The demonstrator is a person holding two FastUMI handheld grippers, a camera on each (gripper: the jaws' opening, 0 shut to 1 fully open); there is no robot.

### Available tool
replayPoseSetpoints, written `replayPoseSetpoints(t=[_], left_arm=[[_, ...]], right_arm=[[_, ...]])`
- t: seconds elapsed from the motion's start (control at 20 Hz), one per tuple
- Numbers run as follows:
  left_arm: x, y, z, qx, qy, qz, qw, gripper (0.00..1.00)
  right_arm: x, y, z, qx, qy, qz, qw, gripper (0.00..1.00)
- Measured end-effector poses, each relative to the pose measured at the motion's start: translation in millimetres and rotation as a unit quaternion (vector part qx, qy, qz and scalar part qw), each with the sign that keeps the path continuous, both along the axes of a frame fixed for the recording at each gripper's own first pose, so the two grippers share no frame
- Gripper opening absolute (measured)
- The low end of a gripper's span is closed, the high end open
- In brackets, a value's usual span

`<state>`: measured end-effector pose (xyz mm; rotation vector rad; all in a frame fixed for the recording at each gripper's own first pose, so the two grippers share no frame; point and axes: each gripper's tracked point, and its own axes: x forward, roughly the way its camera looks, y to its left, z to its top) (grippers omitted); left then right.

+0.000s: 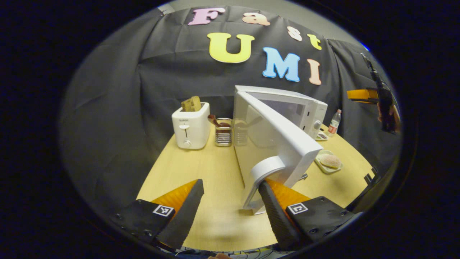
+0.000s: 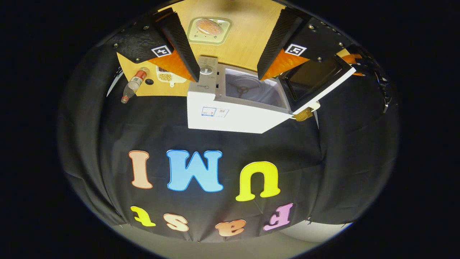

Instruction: Open the microwave oven with the left hand, put the food in, and close the microwave oven.

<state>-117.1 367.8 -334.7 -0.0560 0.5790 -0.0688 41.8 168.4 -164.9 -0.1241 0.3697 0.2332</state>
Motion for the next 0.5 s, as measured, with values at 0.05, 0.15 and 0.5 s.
replayPoseSetpoints(t=[0.05,0.15,0.5], left_arm=[[-7.2,2.3,2.7,0.005,0.005,0.012,1.0,0.99],[-18.1,0.2,23.5,0.01,-0.011,0.034,0.999,1.0],[-33.9,3.5,153.4,-0.007,-0.127,0.139,0.982,0.97]], right_arm=[[2.8,-7.3,-5.4,0.001,0.007,0.0,1.0,0.98],[7.8,-22.5,-19.5,-0.002,0.023,0.005,1.0,0.98],[6.1,-59.2,-92.7,-0.033,0.114,0.048,0.992,0.99]])
